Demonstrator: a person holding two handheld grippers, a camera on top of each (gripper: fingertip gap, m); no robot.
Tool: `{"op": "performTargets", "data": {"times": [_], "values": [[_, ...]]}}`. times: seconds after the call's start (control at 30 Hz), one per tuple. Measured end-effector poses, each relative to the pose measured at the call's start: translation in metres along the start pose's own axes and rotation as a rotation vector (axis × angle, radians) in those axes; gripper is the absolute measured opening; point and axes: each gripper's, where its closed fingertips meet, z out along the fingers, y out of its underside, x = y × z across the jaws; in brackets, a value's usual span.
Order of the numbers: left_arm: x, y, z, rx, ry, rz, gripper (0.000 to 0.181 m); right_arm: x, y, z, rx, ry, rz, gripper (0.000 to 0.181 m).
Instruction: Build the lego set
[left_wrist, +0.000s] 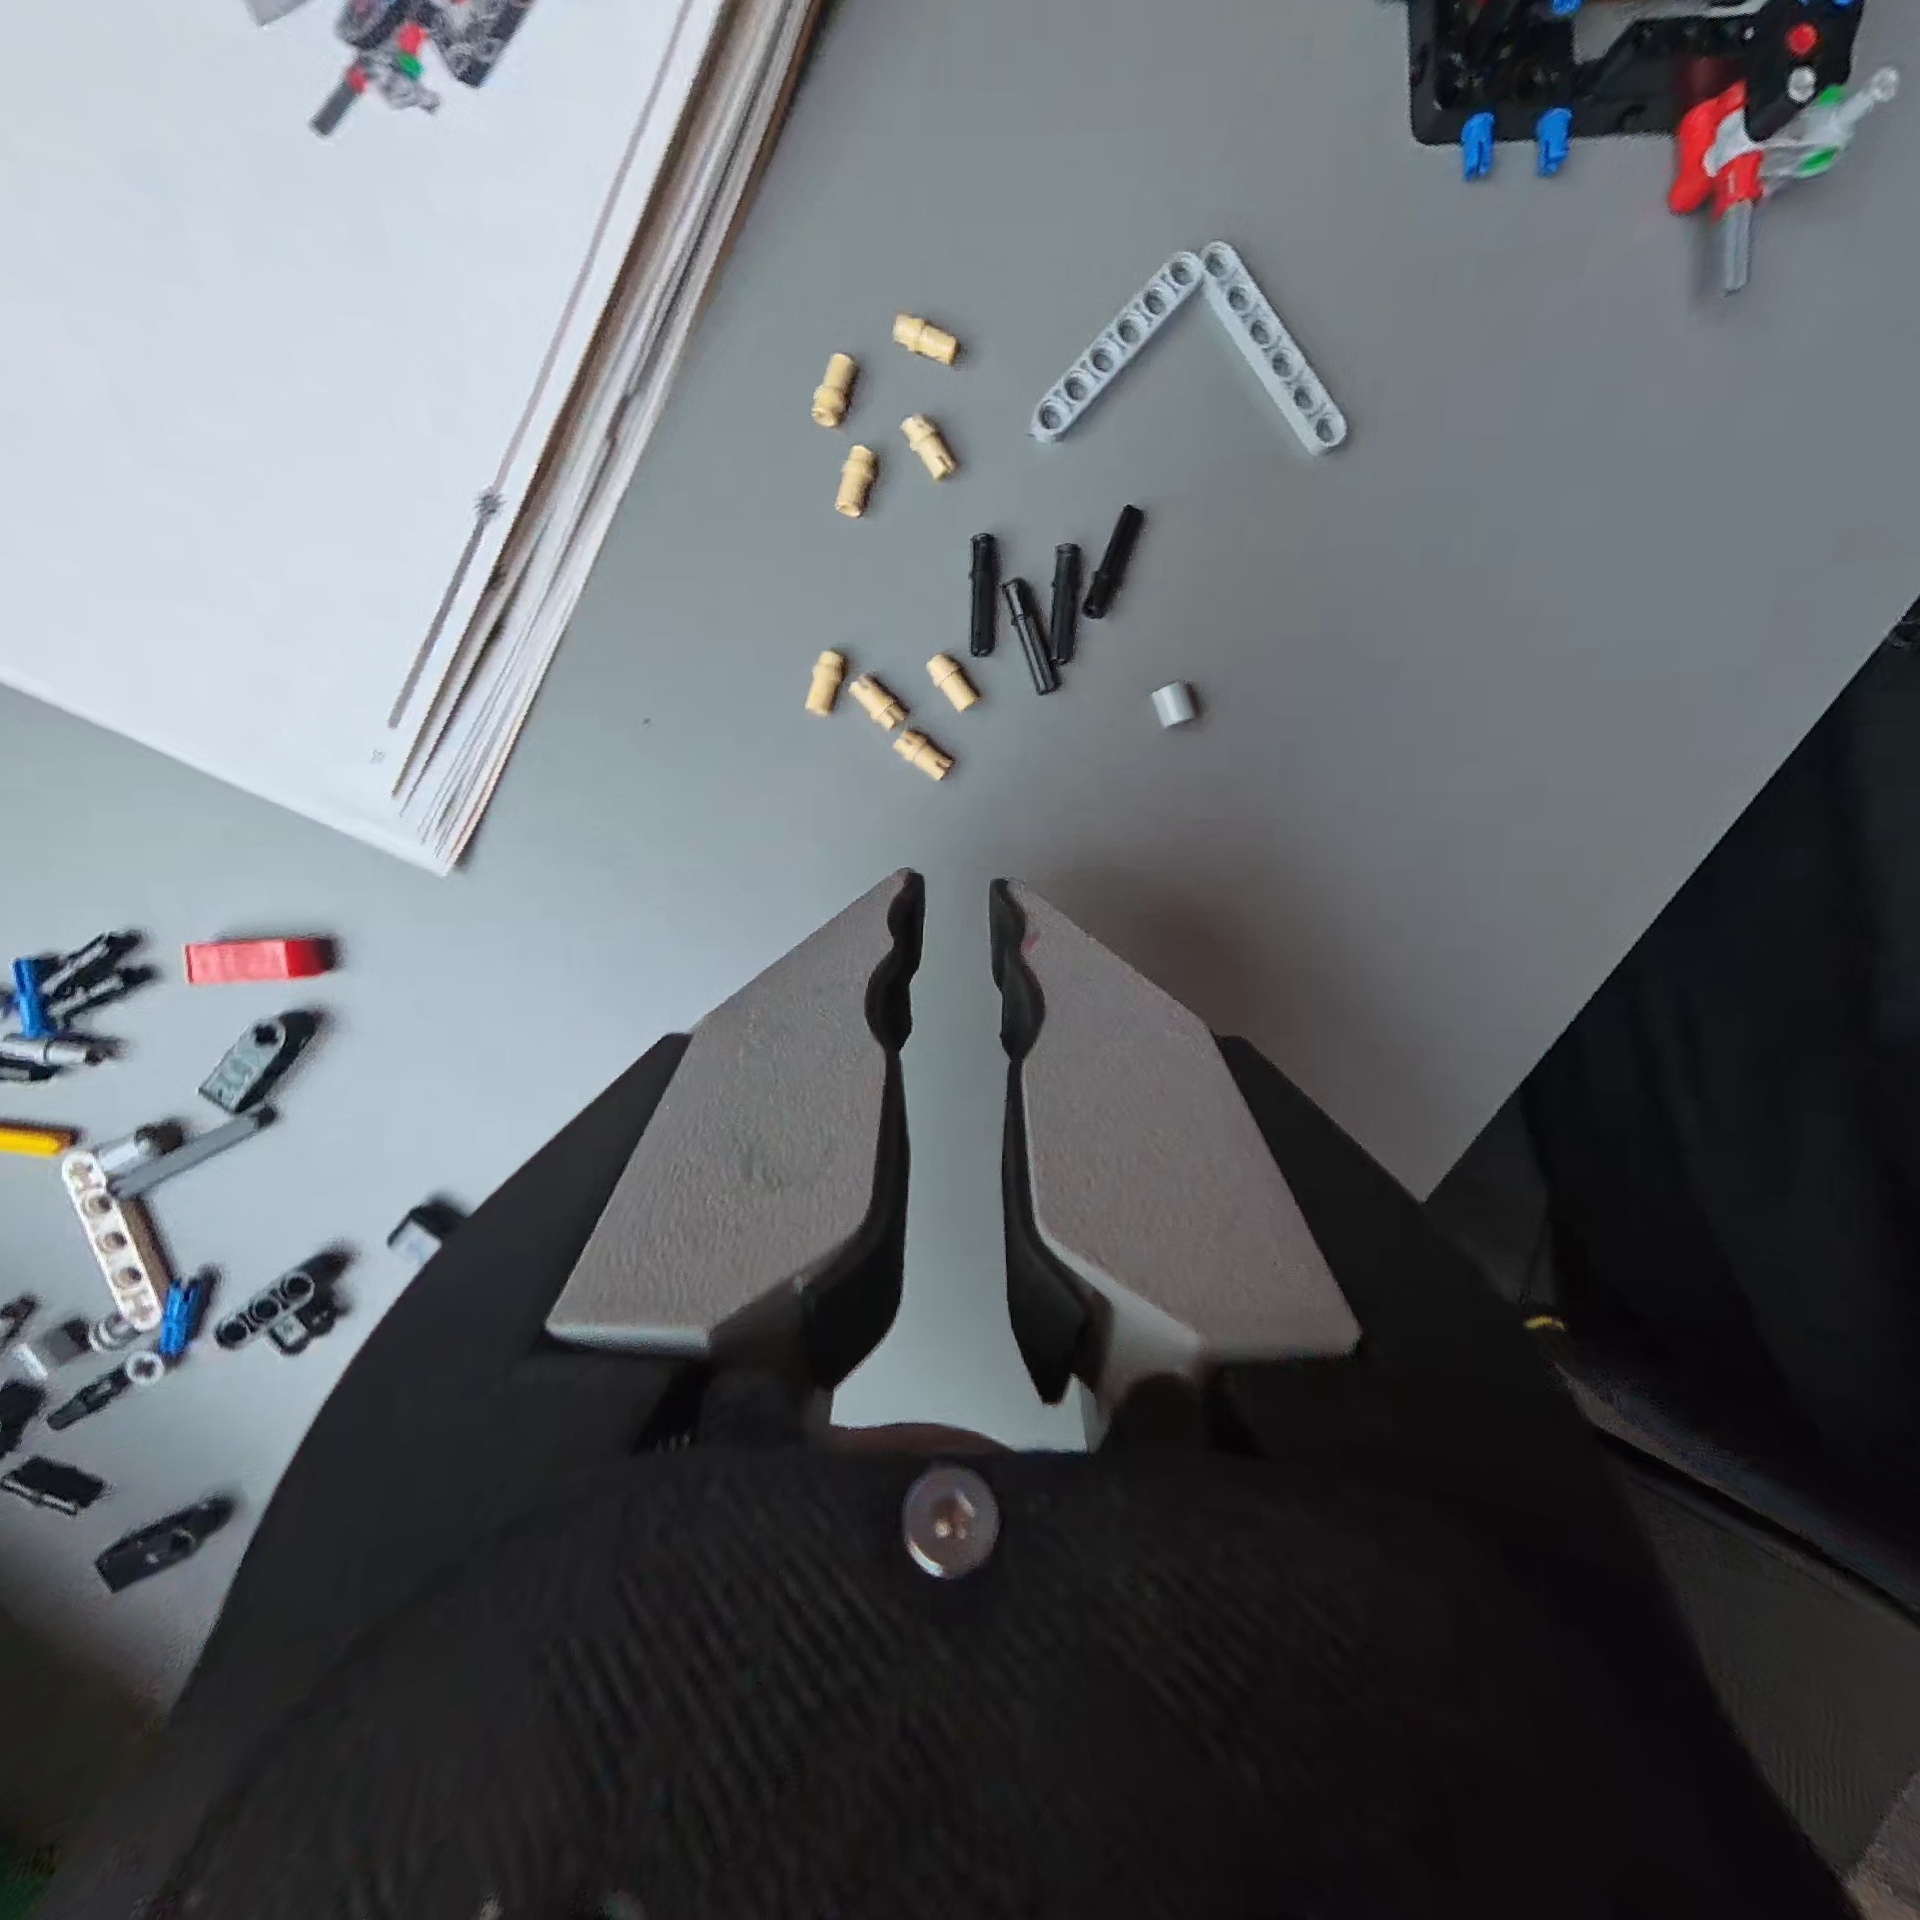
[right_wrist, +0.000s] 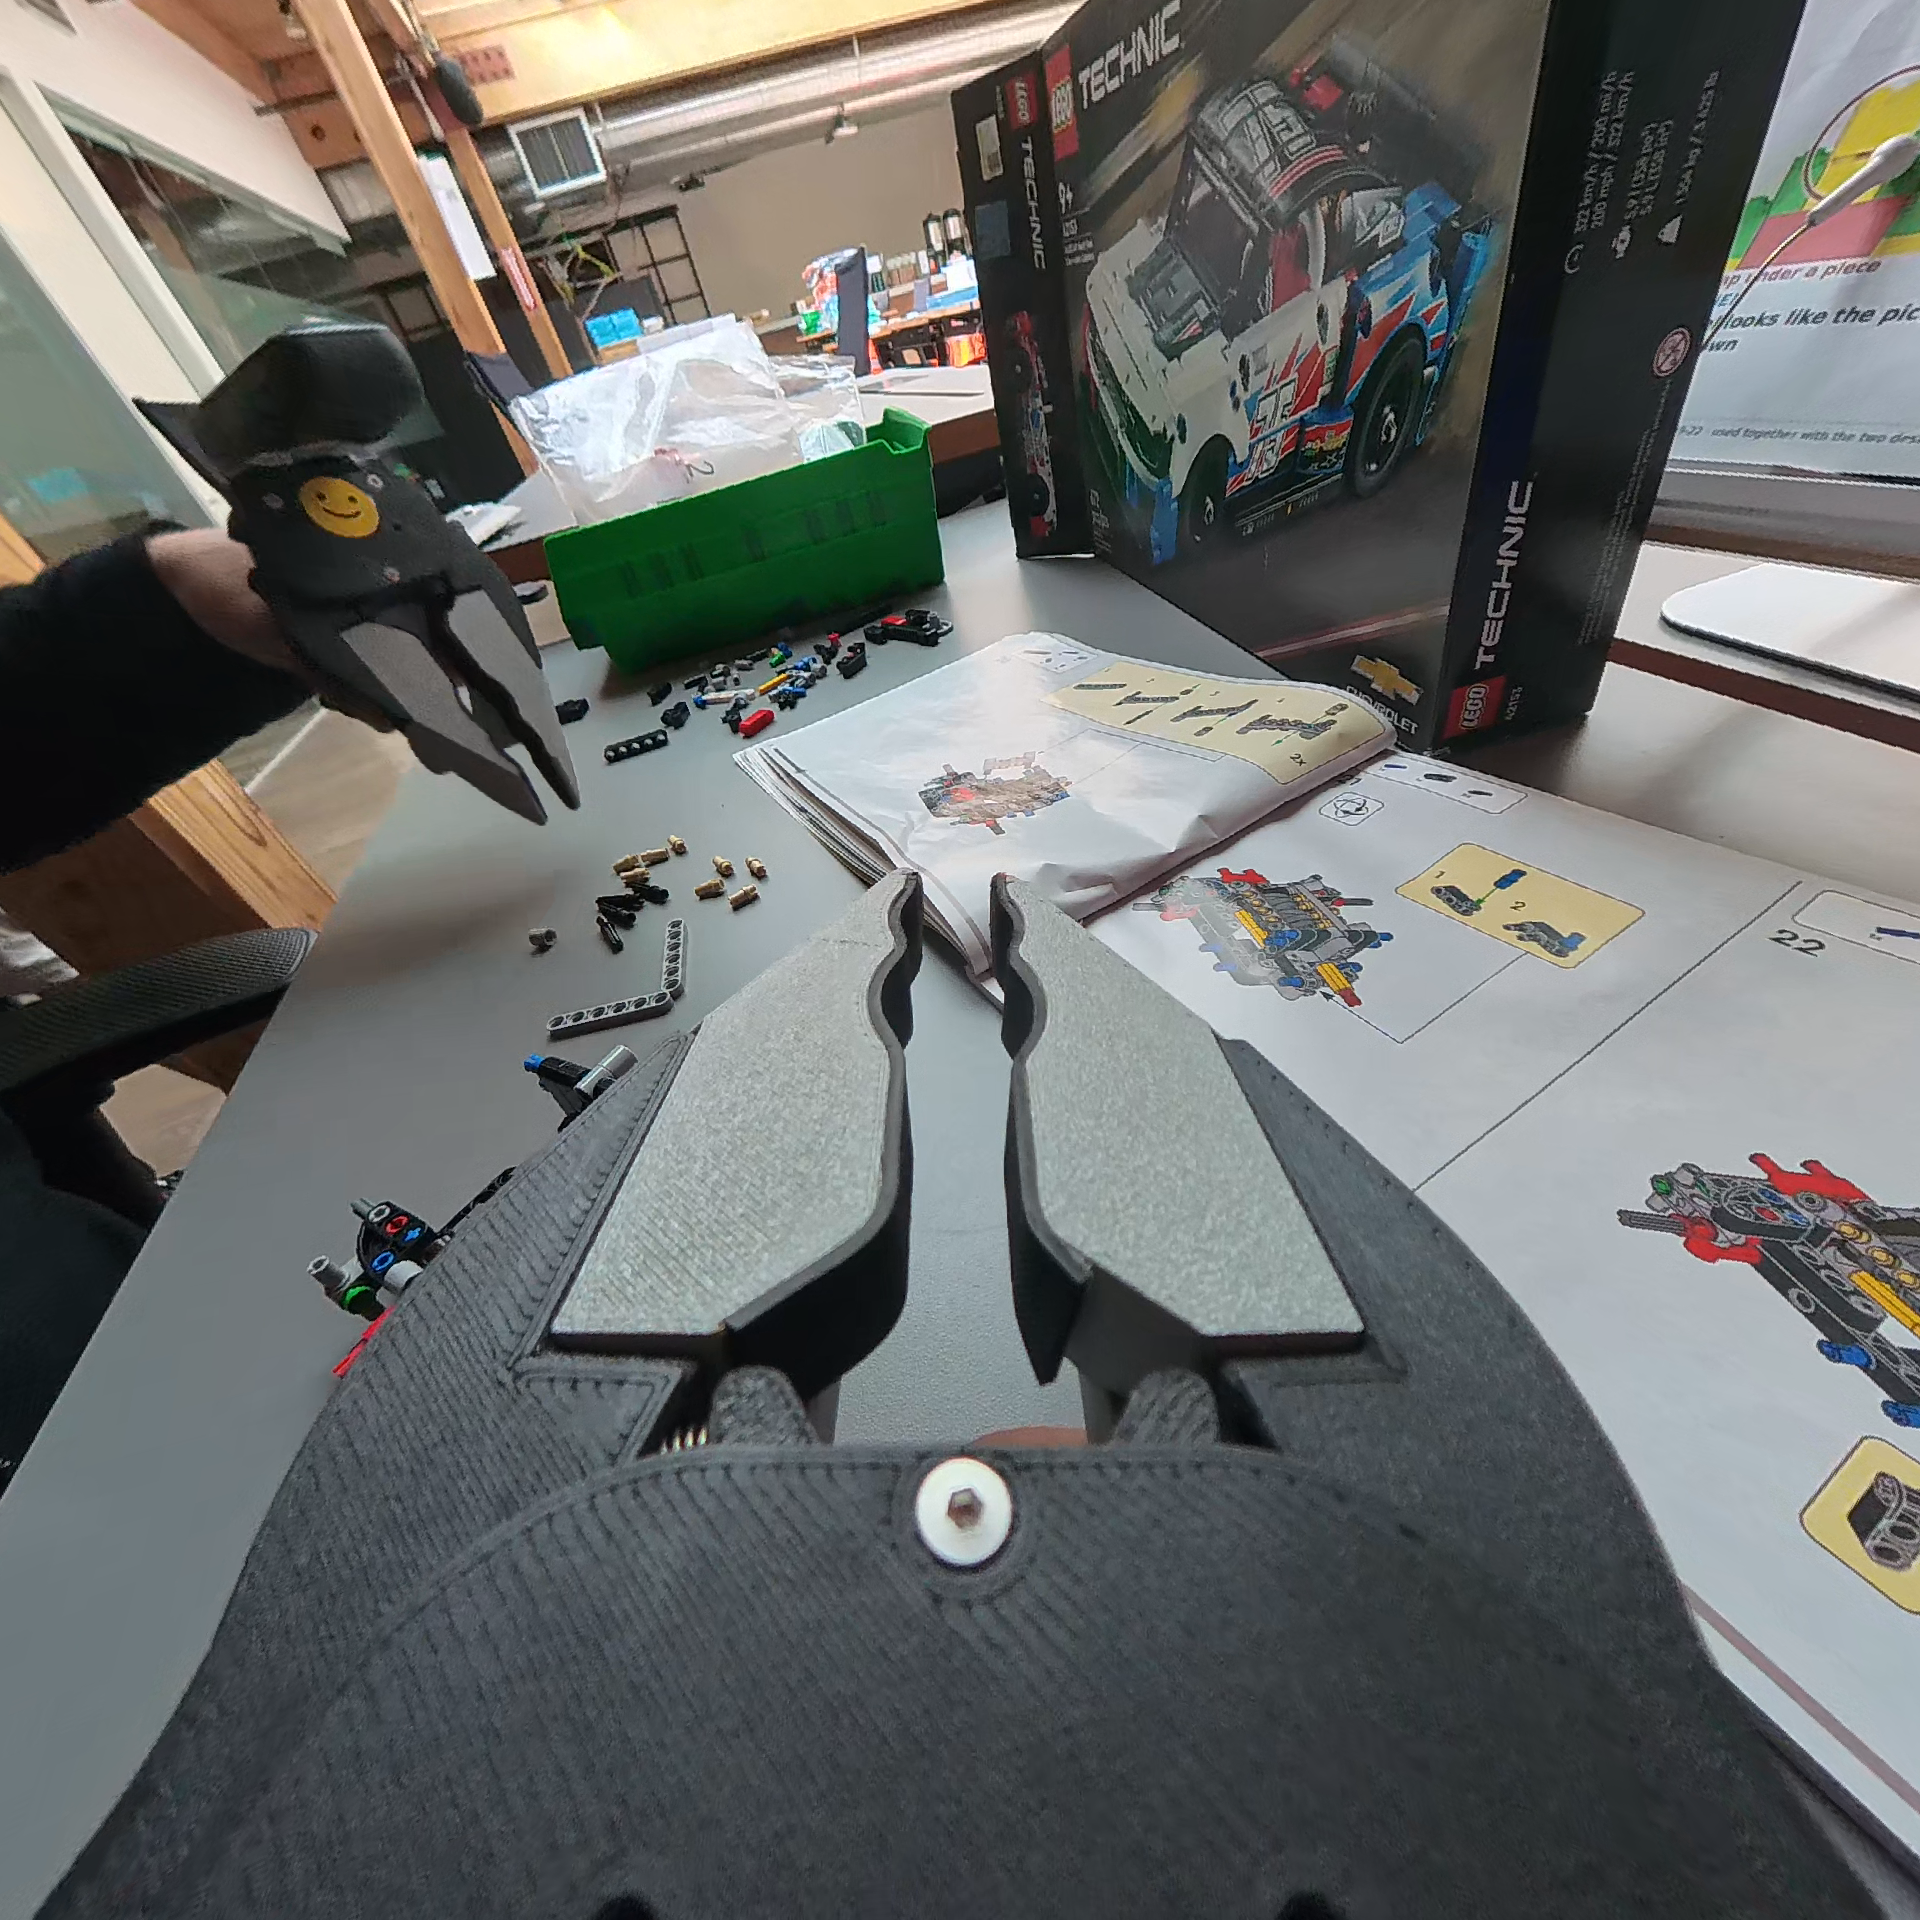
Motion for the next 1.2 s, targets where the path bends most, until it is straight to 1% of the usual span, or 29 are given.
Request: {"op": "performTargets", "data": {"times": [0.03, 0.13, 0.2, 0.3, 0.37, 0.4, 0.5, 0.57, 0.63, 0.73, 0.93, 1.03, 1.2], "values": [[-0.006, 0.002, -0.004, 0.031, -0.010, -0.036, 0.009, 0.000, 0.000, 0.000, 0.001, 0.000, 0.002, 0.009], [-0.038, 0.009, -0.023, 0.125, -0.104, -0.136, 0.007, 0.001, -0.001, -0.001, 0.005, 0.002, 0.010, 0.010], [-0.072, 0.016, -0.038, 0.164, -0.194, -0.202, 0.007, 0.002, -0.001, -0.001, 0.009, 0.005, 0.017, 0.010], [-0.128, 0.024, -0.054, 0.173, -0.332, -0.267, 0.009, 0.004, -0.001, -0.001, 0.009, 0.010, 0.025, 0.010], [-0.160, 0.022, -0.057, 0.164, -0.391, -0.274, 0.009, 0.005, -0.002, -0.001, 0.013, 0.016, 0.025, 0.010], [-0.172, 0.020, -0.055, 0.153, -0.398, -0.263, 0.009, 0.005, -0.002, -0.002, 0.016, 0.020, 0.024, 0.010], [-0.198, 0.020, -0.042, 0.063, -0.398, -0.216, 0.008, 0.006, -0.003, -0.003, 0.028, 0.030, 0.022, 0.010], [-0.204, 0.022, -0.029, 0.001, -0.351, -0.195, 0.009, 0.006, -0.004, -0.003, 0.031, 0.031, 0.022, 0.010], [-0.207, 0.020, -0.022, -0.027, -0.329, -0.185, 0.010, 0.006, -0.004, -0.003, 0.031, 0.030, 0.022, 0.010], [-0.214, 0.020, -0.019, -0.061, -0.341, -0.167, 0.010, 0.005, -0.003, -0.003, 0.026, 0.026, 0.017, 0.010], [-0.217, 0.027, -0.011, -0.134, -0.285, -0.172, 0.010, 0.003, -0.002, -0.002, 0.019, 0.017, 0.011, 0.010], [-0.218, 0.028, -0.008, -0.143, -0.273, -0.176, 0.005, 0.002, -0.002, -0.002, 0.019, 0.014, 0.013, 0.010], [-0.216, 0.024, -0.006, -0.128, -0.245, -0.180, 0.007, 0.001, -0.001, -0.001, 0.015, 0.009, 0.015, 0.010]]}}
